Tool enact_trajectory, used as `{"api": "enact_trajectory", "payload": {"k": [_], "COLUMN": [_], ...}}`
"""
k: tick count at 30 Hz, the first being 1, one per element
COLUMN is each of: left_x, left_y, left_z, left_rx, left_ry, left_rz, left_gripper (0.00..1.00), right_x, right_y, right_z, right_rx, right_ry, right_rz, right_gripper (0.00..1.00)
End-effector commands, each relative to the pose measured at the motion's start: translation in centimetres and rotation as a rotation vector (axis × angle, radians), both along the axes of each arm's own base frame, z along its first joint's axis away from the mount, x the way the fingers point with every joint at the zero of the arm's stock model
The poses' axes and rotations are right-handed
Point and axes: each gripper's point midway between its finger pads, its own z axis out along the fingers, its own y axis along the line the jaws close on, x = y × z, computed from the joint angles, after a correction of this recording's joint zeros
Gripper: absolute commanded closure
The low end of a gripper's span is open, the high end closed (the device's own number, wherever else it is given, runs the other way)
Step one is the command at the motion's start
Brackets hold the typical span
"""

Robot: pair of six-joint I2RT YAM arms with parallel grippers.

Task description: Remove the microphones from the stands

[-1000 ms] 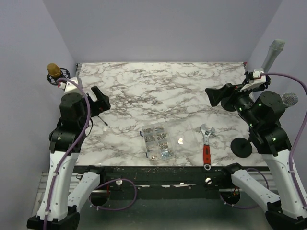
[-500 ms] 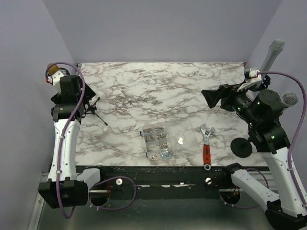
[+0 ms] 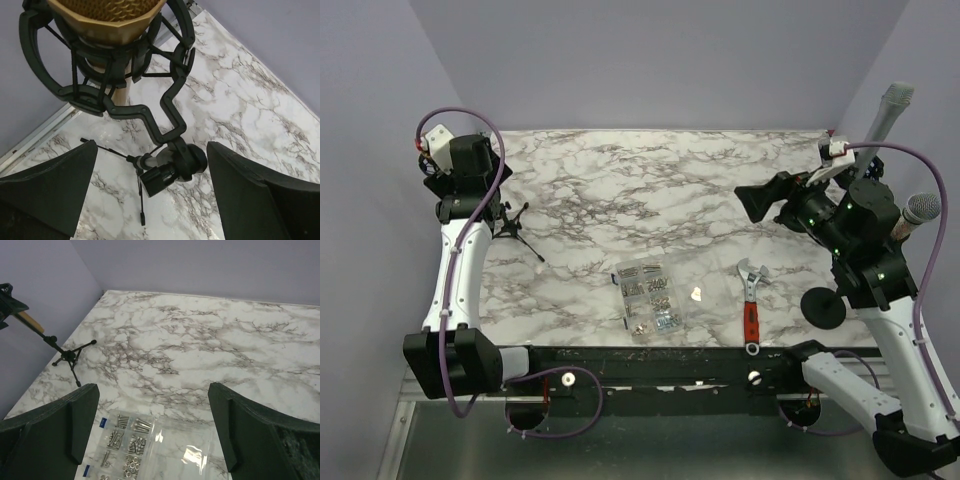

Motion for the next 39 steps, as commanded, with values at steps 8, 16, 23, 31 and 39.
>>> {"api": "enact_trajectory", "payload": {"k": [8, 16, 23, 31, 39], "left_x": [2.7, 3.3, 3.2, 3.2, 3.1], "left_y": [-0.3, -0.9, -0.8, -2.4, -7.8], "left_z": [1.4, 0.6, 0.4, 0.5, 0.6], "left_rx": [0.083, 0.078, 0.107, 0.122, 0.096], "left_ry": [-0.037, 0.0, 0.016, 0.014, -0.021], "left_rz": [-0.108, -0.159, -0.163, -0.232, -0.384], "left_gripper": [0.29, 0.46, 0.62, 0.81, 0.99], "right_x": [1.6, 2.7, 2.0, 1.2, 0.8], "right_y": [1.6, 3.9, 8.8, 12.4, 14.7], "right_z": [-0.9, -2.5, -3.6, -4.7, -6.3], "right_rx": [-0.019, -0.025, -0.042, -0.07, -0.089], "right_ry": [0.072, 0.15, 0.171, 0.179, 0.206], "right_rz": [0.068, 0.082, 0.143, 0.175, 0.197], "right_gripper": [0.0, 0.0, 0.0, 0.0, 0.0]}}
